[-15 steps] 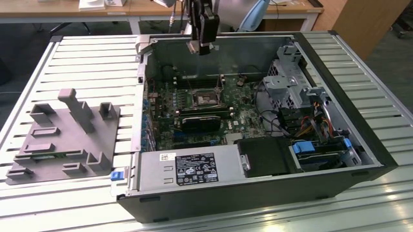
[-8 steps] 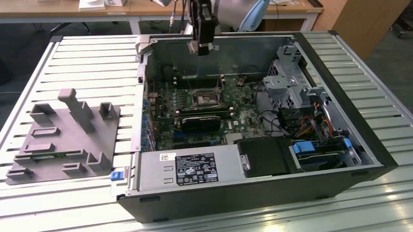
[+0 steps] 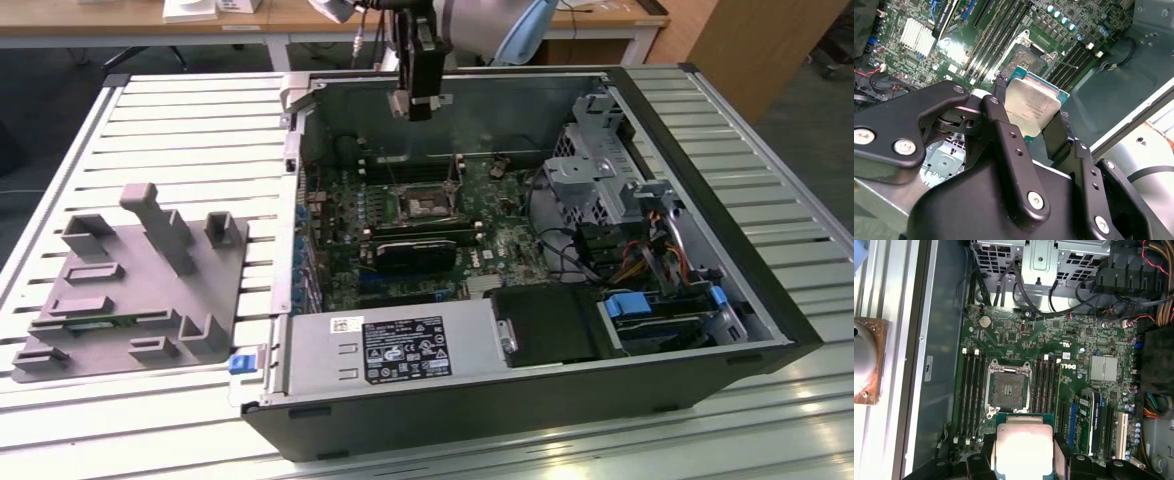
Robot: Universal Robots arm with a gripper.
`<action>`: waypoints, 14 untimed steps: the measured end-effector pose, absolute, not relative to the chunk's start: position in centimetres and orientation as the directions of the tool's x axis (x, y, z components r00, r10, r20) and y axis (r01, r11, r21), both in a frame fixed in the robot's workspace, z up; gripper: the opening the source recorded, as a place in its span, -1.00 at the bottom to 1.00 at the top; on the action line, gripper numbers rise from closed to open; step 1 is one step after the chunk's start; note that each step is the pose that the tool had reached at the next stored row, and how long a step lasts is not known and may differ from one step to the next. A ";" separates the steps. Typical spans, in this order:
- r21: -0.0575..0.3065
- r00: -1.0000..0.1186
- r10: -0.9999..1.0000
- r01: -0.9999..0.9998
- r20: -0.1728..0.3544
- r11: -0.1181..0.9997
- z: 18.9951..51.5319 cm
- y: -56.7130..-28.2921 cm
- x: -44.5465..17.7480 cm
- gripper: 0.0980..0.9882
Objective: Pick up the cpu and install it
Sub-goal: 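Place the cpu into insertion slot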
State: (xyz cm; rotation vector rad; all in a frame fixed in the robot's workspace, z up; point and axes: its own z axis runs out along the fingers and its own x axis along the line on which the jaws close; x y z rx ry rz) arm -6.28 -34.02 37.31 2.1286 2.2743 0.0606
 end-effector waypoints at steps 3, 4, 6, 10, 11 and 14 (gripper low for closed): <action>0.046 -0.066 0.998 0.997 0.008 0.066 37.3 -34.0 -6.3 0.00; 0.046 -0.066 0.998 0.997 0.008 0.066 37.2 -34.0 -6.3 0.00; 0.046 -0.066 0.998 0.997 0.007 0.066 37.2 -34.0 -6.3 0.00; 0.046 -0.066 0.998 0.997 0.008 0.066 37.1 -34.0 -6.3 0.00; 0.046 -0.066 0.998 0.997 0.008 0.066 37.1 -34.0 -6.3 0.00; 0.046 -0.066 0.998 0.997 0.008 0.066 37.1 -34.0 -6.3 0.00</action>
